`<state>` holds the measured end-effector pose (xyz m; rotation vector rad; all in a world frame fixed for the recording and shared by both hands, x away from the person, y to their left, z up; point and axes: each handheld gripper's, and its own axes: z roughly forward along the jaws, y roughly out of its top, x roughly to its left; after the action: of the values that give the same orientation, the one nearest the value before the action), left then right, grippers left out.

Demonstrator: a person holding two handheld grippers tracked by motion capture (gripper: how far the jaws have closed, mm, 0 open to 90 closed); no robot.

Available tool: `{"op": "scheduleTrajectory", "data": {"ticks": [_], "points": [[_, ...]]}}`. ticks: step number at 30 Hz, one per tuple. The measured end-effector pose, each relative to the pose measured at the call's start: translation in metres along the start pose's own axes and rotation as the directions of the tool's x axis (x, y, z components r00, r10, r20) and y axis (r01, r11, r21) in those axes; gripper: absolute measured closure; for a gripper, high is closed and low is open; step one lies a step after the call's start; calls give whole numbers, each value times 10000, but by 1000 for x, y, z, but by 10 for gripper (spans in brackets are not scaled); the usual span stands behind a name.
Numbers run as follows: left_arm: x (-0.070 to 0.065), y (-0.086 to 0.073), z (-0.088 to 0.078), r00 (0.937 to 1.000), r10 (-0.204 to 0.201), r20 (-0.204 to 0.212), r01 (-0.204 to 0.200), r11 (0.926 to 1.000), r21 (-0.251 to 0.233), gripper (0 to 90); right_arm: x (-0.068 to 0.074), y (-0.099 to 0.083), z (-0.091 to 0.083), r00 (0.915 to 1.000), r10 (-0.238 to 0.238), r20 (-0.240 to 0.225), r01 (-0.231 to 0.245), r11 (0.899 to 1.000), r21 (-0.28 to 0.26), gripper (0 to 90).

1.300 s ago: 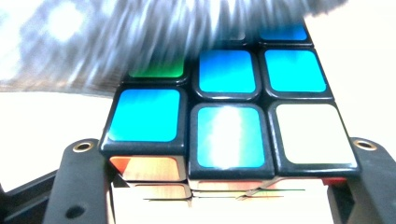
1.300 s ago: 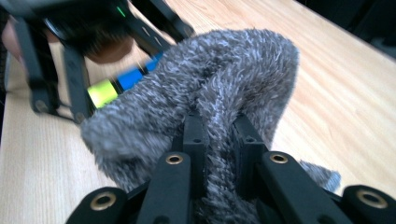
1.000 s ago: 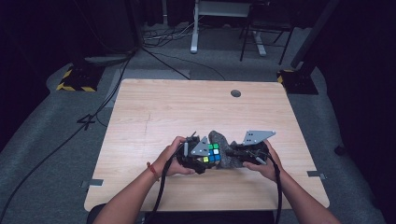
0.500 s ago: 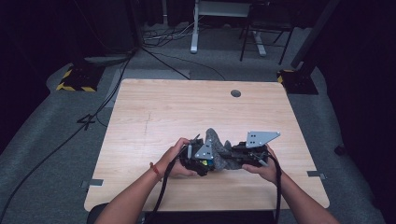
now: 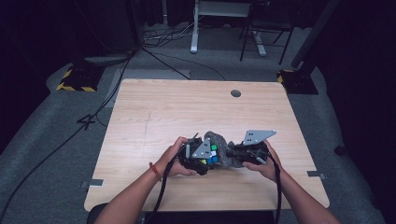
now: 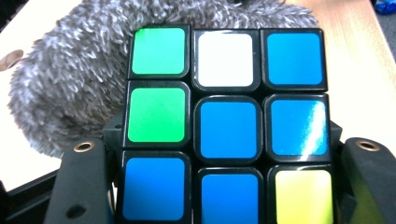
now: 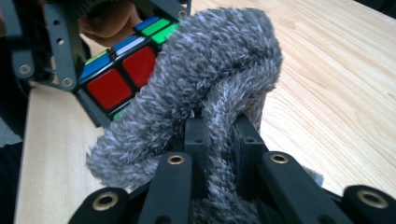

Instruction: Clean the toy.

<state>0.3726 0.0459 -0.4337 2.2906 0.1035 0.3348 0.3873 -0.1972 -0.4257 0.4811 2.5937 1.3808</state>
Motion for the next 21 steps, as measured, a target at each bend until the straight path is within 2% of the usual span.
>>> {"op": "scheduleTrajectory", "data": {"ticks": [2,6,9,12,17,21], "points": [[1,0,1,10000,39,-64,-38,10000,27,335,2,1,-1,9999,-68,-94,67,10000,-72,797],[2,-1,3,9999,-7,-162,8,9999,106,334,12,9,-8,9987,-276,-424,234,9951,-966,797],[1,0,6,9999,-4,-164,8,9998,210,334,19,17,-10,9976,-502,-476,431,9894,-1388,798],[2,0,5,9994,-12,-343,22,9995,312,334,22,19,-7,9973,-734,-103,716,9900,-1217,798],[4,0,2,9992,-30,-404,38,9998,212,335,15,11,-3,9991,-407,129,415,9964,-733,799],[5,0,-2,9993,-109,-369,109,9999,-18,335,8,3,2,9990,-309,330,310,9995,-23,799]]}}
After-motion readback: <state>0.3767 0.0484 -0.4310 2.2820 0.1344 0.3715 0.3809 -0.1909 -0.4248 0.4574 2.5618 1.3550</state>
